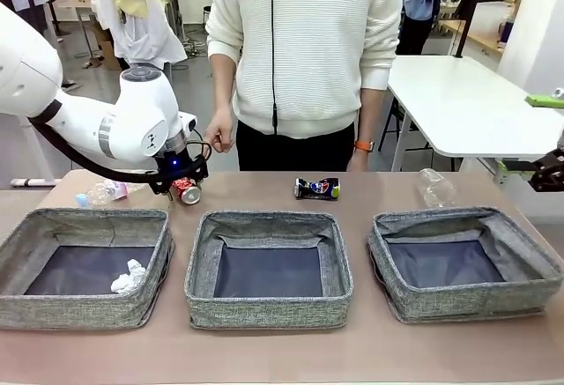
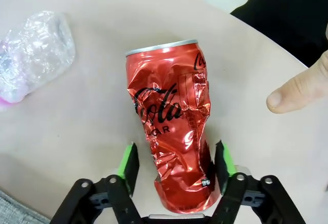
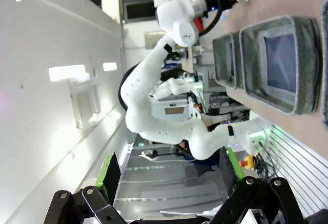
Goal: Sort the waste into the appropriate baskets.
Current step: Pick up the waste item pointed out by the person.
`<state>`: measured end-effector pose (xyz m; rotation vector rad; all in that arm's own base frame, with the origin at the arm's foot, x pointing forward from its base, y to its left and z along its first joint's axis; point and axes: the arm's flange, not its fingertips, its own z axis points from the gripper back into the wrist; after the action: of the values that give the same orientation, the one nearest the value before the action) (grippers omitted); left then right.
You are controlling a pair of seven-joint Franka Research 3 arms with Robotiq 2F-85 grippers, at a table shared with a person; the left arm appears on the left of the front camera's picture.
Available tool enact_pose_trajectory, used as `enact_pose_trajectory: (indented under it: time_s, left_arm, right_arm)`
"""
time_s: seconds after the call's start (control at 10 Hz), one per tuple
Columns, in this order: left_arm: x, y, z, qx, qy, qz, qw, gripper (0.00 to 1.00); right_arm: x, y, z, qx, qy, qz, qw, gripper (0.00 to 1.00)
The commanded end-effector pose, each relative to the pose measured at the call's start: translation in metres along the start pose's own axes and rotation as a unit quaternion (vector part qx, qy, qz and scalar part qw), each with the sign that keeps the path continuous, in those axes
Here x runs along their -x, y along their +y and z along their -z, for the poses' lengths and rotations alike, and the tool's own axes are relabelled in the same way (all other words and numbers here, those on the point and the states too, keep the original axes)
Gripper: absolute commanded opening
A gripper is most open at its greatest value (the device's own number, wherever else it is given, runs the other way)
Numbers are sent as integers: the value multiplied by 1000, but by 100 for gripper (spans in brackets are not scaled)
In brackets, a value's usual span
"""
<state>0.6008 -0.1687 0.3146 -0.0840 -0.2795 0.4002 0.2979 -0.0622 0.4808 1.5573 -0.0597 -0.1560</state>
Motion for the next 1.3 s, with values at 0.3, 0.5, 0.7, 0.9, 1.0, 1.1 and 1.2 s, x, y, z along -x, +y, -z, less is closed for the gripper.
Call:
enact_pose_trajectory:
  time_s: [0.3,0.5,0.7,0.9,1.0,1.1,1.2]
  left_arm:
    - [2,0,-1,-19,10,-5,1000,6]
    - [2,1,-2,-17,24,-14,999,0]
    - [1,4,-5,-15,31,-22,999,0]
    - [2,10,-14,-4,33,-32,999,0]
    - [3,16,-33,10,36,-34,999,0]
    - [14,30,-86,41,41,-6,998,0]
    - [36,49,-147,72,52,25,996,0]
  right_arm:
    - [-2,2,-2,-9,2,-14,1000,100]
    - [-2,2,-2,-9,2,-14,1000,100]
    - [-2,2,-2,-9,2,-14,1000,100]
    - [-2,2,-2,-9,2,-14,1000,100]
    - [-2,2,-2,-9,2,-14,1000,100]
    - [-2,2,-2,-9,2,-14,1000,100]
    - [-2,2,-2,-9,2,-14,1000,100]
